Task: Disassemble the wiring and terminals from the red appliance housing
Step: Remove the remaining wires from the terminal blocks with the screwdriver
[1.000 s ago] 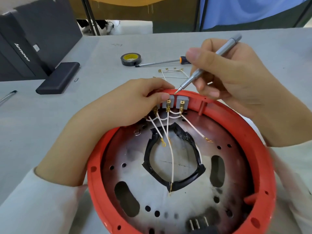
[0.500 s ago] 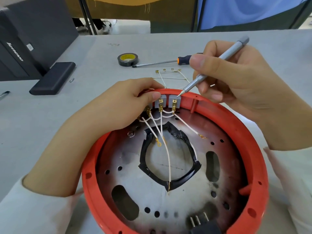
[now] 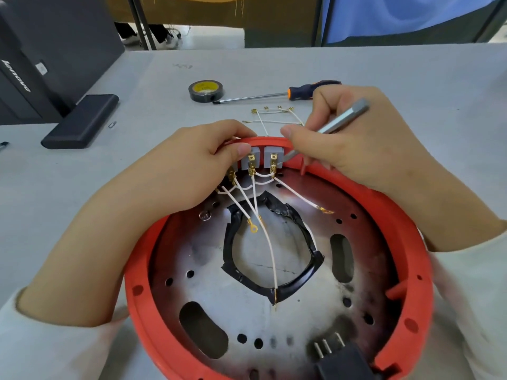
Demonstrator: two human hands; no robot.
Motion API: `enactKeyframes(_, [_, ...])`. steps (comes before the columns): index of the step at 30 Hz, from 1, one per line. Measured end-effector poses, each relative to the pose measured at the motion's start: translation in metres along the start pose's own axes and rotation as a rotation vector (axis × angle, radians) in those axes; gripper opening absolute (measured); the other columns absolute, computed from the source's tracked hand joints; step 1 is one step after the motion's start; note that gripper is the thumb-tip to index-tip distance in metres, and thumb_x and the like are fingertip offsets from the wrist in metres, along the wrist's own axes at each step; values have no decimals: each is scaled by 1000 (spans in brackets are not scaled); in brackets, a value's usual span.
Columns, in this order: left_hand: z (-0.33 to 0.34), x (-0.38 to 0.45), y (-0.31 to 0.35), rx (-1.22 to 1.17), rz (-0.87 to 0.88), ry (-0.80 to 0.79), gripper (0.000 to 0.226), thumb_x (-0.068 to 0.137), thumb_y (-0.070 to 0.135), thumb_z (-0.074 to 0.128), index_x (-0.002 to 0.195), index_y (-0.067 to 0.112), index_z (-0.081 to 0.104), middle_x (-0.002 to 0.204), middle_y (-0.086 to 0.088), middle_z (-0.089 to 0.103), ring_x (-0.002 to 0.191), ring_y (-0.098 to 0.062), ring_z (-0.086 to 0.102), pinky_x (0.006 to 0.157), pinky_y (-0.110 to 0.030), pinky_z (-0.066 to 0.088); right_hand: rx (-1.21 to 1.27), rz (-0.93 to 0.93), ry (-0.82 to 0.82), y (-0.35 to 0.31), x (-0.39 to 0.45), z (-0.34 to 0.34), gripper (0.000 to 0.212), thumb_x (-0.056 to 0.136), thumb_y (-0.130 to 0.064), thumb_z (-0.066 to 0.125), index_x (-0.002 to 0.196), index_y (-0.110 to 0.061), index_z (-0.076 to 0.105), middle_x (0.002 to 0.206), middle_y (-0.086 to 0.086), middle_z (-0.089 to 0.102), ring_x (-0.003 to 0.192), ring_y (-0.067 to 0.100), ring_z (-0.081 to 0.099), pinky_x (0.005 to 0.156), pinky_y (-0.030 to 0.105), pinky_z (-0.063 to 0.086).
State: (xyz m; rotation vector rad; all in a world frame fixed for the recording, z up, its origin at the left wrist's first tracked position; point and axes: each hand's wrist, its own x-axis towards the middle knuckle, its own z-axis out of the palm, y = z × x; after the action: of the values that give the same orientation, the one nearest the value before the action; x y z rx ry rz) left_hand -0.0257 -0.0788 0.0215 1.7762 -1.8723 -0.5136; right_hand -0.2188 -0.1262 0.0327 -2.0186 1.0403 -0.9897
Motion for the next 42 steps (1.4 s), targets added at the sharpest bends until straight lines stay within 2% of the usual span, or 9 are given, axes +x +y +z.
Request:
enactKeyframes(3, [-1,0,0,1,7,7,20,96,38,43,109,42,58,73,13,61,58,12,52,51,-5,34,14,-4,5,0,0,0,35,83,-22,71,59,-17,46,55,9,63,39,9,48,45,20,42])
enactKeyframes(7, [0,0,-1,2,8,-2,22,96,39,43,111,42,57,85,12,64,76,7,54,60,-4,36,9,-8,-12,1,0,1,33,82,-25,73,61,-18,48,54,1,64,39,7,50,45,17,42])
enactKeyframes(13, [0,-1,0,6,19,-16,18,96,38,43,107,41,57,70,17,62,61,10,53,54,-8,37,-14,-34,-23,1,0,2,32,80,-28,75,62,-19,51,57,0,65,40,6,52,46,13,40])
enactKeyframes(16, [0,0,-1,37,21,-28,19,97,38,41,110,41,55,85,11,65,77,2,56,72,-9,37,-48,-32,-35,2,1,3,31,77,-31,77,61,-20,53,60,1,66,42,8,54,48,16,42])
enactKeyframes(18, [0,0,-1,55,18,-31,20,97,39,40,112,41,53,93,8,64,84,1,54,78,-6,34,-46,-27,-34,2,1,3,31,76,-32,78,61,-21,53,61,1,66,43,10,55,48,17,43])
enactKeyframes(23, [1,0,-1,54,23,-28,19,97,38,41,111,41,54,92,9,63,85,6,52,77,-7,34,-79,-31,-25,2,1,4,31,75,-36,77,61,-23,53,60,-3,65,42,8,54,47,16,42])
enactKeyframes(27, [0,0,-2,69,29,-35,20,98,38,40,112,42,53,95,9,64,87,0,54,79,-9,37,-61,-32,-39,0,0,4,33,71,-42,78,60,-23,53,50,-4,63,39,5,54,43,9,37])
enactKeyframes(31, [0,1,-2,62,32,-35,19,97,39,40,110,44,53,92,13,63,85,6,53,74,-7,37,-27,-15,-47,-1,0,3,35,66,-45,80,60,-22,54,48,-2,61,33,7,48,38,17,38])
enactKeyframes(42, [1,1,0,43,16,-38,20,97,41,41,112,43,54,93,8,64,85,-4,56,81,-15,40,3,18,-67,-5,4,-2,38,85,-40,67,59,-18,51,42,-4,57,30,4,42,37,8,31])
